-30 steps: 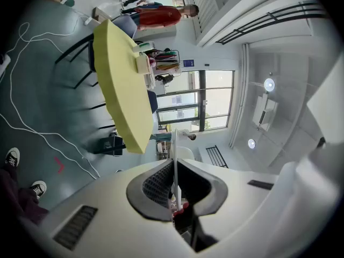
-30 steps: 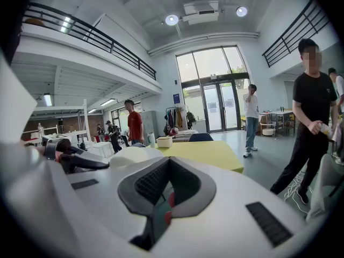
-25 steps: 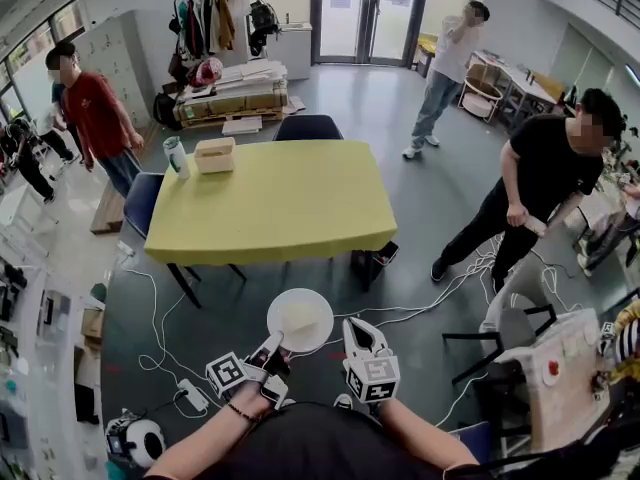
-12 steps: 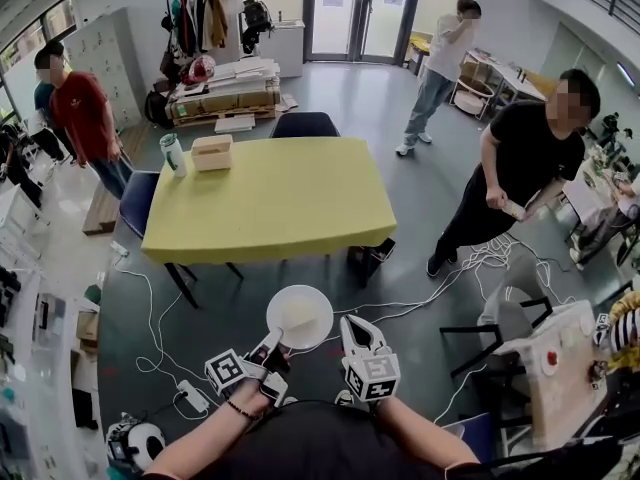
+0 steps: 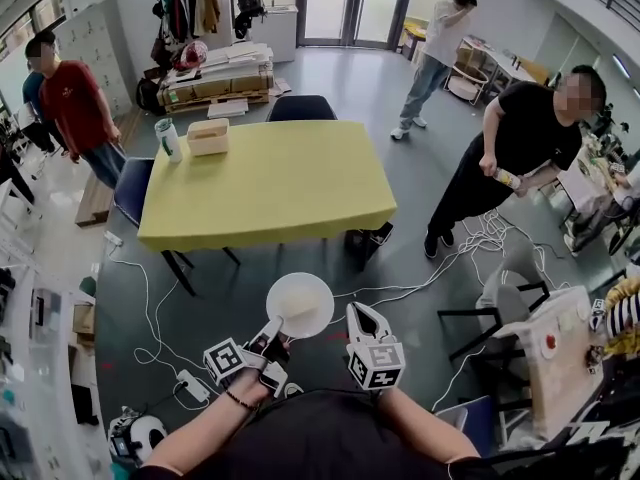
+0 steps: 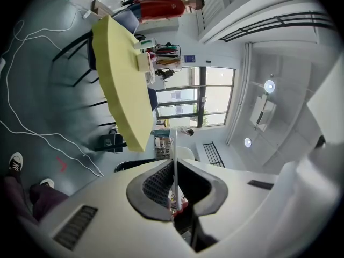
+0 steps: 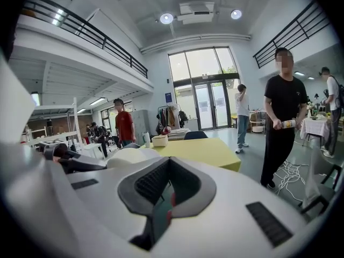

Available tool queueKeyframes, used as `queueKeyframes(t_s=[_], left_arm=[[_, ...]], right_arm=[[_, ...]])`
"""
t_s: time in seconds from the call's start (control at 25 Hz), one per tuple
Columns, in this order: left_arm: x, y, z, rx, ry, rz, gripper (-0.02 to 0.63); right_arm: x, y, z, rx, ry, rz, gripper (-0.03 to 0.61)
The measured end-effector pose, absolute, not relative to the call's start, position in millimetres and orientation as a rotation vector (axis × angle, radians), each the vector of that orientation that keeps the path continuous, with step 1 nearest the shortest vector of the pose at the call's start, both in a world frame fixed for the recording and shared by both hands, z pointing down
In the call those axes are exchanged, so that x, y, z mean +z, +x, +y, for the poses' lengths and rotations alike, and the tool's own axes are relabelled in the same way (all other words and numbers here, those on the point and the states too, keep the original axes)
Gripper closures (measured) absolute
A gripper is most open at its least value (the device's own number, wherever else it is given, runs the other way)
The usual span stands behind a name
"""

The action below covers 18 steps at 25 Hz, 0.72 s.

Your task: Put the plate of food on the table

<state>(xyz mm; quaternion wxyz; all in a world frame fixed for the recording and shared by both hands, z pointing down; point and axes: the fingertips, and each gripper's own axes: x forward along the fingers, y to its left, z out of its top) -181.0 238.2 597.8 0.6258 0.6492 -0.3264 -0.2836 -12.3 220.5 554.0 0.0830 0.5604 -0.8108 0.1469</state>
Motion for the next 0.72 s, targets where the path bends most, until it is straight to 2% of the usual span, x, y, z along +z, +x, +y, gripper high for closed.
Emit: queueKeyframes(t_s=[0.36,0.72], left_arm=[[603,-173,227,-0.667,1.468,-0.719,0.591],[615,-156,183,-0.639,1.458,-0.771,0.591]], right_arm=[[568,-5,211,0.467,1.683,-2.389,0.567],[572,9,156,0.478,1.647,-2.422,0.566]])
